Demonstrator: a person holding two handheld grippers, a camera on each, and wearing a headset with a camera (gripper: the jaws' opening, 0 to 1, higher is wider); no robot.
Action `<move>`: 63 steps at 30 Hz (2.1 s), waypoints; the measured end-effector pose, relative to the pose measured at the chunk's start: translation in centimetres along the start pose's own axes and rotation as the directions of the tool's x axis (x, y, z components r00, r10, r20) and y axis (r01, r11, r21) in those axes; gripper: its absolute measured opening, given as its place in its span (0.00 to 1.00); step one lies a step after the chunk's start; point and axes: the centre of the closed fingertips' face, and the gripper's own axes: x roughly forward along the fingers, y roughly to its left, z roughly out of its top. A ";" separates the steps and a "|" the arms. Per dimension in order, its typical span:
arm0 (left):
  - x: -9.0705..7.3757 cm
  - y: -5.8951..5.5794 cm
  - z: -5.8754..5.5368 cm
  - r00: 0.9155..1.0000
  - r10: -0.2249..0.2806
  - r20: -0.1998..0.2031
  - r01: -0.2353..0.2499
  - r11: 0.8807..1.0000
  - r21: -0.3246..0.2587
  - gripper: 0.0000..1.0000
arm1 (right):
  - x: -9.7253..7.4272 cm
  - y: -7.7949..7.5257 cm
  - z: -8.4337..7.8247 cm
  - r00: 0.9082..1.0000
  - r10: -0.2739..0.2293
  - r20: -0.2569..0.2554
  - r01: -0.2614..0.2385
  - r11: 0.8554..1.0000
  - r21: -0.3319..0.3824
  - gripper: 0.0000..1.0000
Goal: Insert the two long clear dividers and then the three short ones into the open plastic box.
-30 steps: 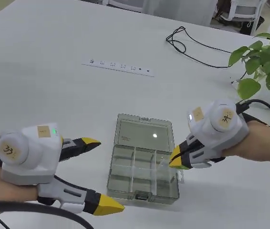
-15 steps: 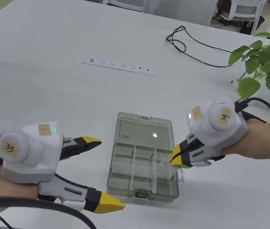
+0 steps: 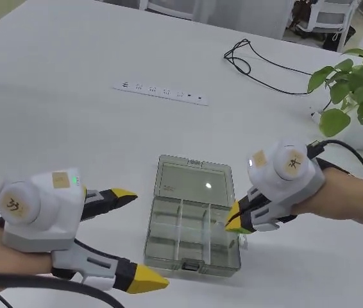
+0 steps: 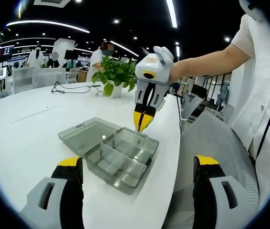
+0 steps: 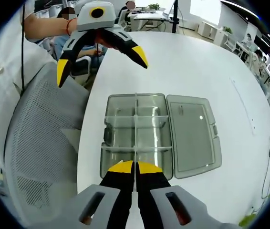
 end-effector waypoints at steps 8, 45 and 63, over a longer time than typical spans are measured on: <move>0.1 0.0 0.2 1.000 -0.001 0.001 0.001 1.000 0.002 0.98 | 0.2 0.1 -0.2 1.000 -0.006 0.018 0.007 1.000 -0.007 0.03; -0.2 0.4 -0.2 1.000 0.004 -0.012 -0.004 1.000 -0.005 0.99 | 3.2 -0.1 -1.4 0.999 -0.042 0.023 0.044 0.997 -0.069 0.03; -0.3 0.4 -0.5 1.000 0.012 -0.016 -0.012 1.000 -0.009 1.00 | 1.6 -0.6 -1.3 0.991 -0.107 0.085 0.105 0.994 0.036 0.11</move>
